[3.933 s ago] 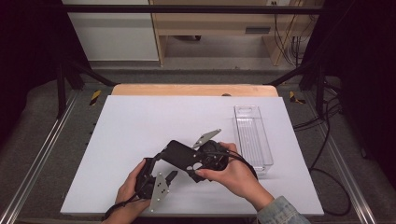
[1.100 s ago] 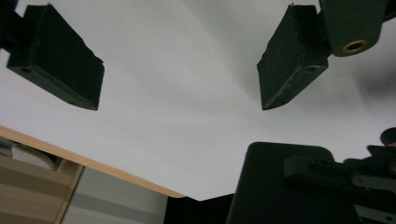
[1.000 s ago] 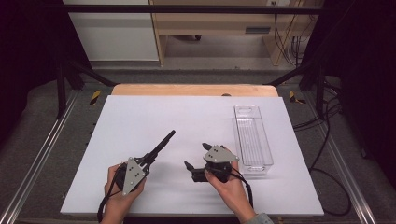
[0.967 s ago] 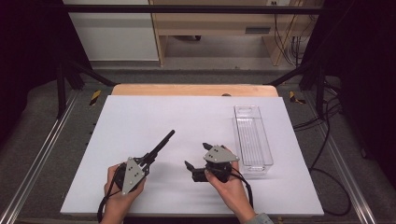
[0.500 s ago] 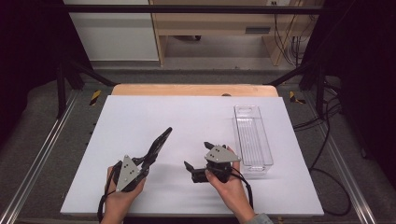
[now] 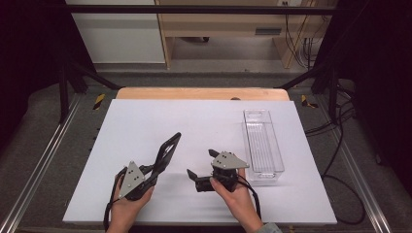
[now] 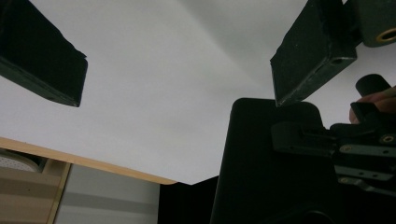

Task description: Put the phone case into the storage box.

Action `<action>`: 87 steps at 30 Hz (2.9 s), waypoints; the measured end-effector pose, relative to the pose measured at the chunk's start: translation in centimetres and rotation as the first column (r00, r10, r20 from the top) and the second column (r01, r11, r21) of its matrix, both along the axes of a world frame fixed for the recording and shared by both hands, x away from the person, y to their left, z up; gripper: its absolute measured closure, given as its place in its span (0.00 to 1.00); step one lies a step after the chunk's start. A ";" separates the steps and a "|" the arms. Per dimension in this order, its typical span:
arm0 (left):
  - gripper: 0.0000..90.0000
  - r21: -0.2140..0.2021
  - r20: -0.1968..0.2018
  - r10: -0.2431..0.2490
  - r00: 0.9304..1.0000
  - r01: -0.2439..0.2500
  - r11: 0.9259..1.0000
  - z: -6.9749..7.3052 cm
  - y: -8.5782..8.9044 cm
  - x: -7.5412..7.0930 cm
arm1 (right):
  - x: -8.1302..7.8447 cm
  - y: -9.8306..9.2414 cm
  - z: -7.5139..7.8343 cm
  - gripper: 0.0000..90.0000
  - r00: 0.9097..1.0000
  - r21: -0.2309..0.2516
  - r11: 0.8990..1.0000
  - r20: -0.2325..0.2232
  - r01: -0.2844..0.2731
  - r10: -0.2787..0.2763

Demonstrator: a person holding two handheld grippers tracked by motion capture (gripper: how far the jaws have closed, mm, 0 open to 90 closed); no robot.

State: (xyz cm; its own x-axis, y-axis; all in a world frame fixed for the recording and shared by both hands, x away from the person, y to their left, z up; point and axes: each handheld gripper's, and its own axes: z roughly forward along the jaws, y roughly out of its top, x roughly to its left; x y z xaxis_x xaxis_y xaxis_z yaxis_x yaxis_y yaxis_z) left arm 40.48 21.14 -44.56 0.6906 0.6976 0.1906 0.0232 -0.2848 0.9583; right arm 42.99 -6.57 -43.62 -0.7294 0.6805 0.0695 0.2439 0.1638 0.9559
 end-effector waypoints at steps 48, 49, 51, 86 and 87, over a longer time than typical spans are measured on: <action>0.94 -0.166 -0.104 -0.013 0.995 -0.005 0.986 -0.2 1.1 0.4 | -0.4 5.9 5.4 0.04 0.999 0.161 0.987 -0.025 -0.024 0.029; 0.94 -0.167 -0.104 -0.014 0.994 -0.004 0.986 -0.2 1.1 0.4 | -0.3 5.9 5.4 0.04 0.999 0.160 0.987 -0.025 -0.024 0.029; 0.94 -0.165 -0.105 -0.019 0.994 0.002 0.986 -0.2 1.1 0.4 | -0.2 6.0 5.4 0.04 0.999 0.158 0.987 -0.025 -0.019 0.023; 0.94 -0.164 -0.086 -0.056 0.995 0.042 0.986 -0.1 0.3 0.0 | 1.4 8.2 4.7 0.05 0.997 0.246 0.969 -0.078 0.033 -0.014; 0.94 -0.163 -0.086 -0.057 0.995 0.043 0.986 -0.1 0.3 0.0 | 1.5 8.2 4.7 0.05 0.997 0.248 0.968 -0.078 0.033 -0.014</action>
